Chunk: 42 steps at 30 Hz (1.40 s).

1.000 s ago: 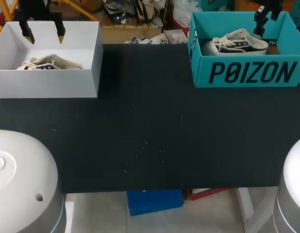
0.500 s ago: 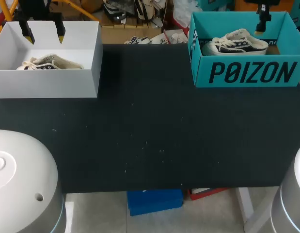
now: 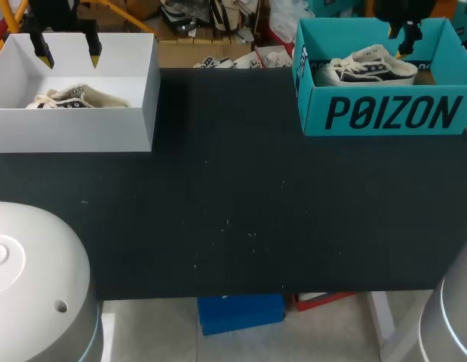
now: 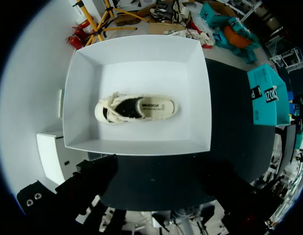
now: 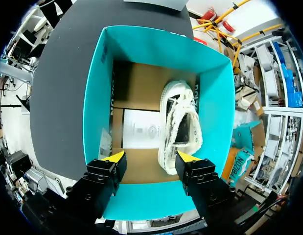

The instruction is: Take the shoe out of the shoebox, open the shoe tongue, remove and reinsert the insole, then place the shoe into the shoebox

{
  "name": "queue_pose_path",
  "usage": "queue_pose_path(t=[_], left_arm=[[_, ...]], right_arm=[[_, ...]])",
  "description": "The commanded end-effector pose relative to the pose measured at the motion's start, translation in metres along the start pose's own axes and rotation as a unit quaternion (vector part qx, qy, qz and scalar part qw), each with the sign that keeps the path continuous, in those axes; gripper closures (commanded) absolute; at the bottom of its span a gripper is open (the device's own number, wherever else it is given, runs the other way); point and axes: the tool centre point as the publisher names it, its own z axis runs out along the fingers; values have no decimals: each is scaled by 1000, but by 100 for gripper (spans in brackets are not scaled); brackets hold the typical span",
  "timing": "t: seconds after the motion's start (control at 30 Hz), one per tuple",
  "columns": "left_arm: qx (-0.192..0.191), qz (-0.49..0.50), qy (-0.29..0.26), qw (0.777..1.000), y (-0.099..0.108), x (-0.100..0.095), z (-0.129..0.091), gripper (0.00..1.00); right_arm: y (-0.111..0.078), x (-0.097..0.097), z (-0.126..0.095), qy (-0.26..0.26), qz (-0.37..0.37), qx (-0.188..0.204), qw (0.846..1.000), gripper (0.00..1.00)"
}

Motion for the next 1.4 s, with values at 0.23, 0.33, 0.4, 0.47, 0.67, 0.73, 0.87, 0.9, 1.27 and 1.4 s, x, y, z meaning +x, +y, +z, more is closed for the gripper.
queue_pose_path(t=[0.23, 0.33, 0.4, 0.47, 0.67, 0.73, 0.87, 0.9, 1.27, 1.4], left_arm=[[-1, 0, -1, 1000, 0, 0, 0, 0], [-1, 0, -1, 1000, 0, 0, 0, 0], [-1, 0, -1, 1000, 0, 0, 0, 0], [-1, 0, -1, 1000, 0, 0, 0, 0], [-1, 0, -1, 1000, 0, 0, 0, 0], [-1, 0, -1, 1000, 0, 0, 0, 0], [-1, 0, -1, 1000, 0, 0, 0, 0], [-1, 0, -1, 1000, 0, 0, 0, 0], [-1, 0, -1, 1000, 0, 0, 0, 0], [-1, 0, -1, 1000, 0, 0, 0, 0]], right_arm=[[11, -17, 42, 22, 19, 5, 1000, 51], [14, -20, 51, 26, 21, 3, 999, 53], [16, -22, 56, 27, 21, 2, 999, 53], [17, -26, 62, 26, 29, 3, 999, 54], [15, -33, 82, 31, 35, 5, 999, 53], [14, -36, 87, 33, 37, 6, 999, 54], [13, -40, 97, 35, 39, 5, 999, 55], [13, -41, 98, 36, 39, 5, 999, 55], [14, -40, 115, 46, 48, 4, 998, 56], [14, -37, 124, 50, 53, 3, 997, 57]])
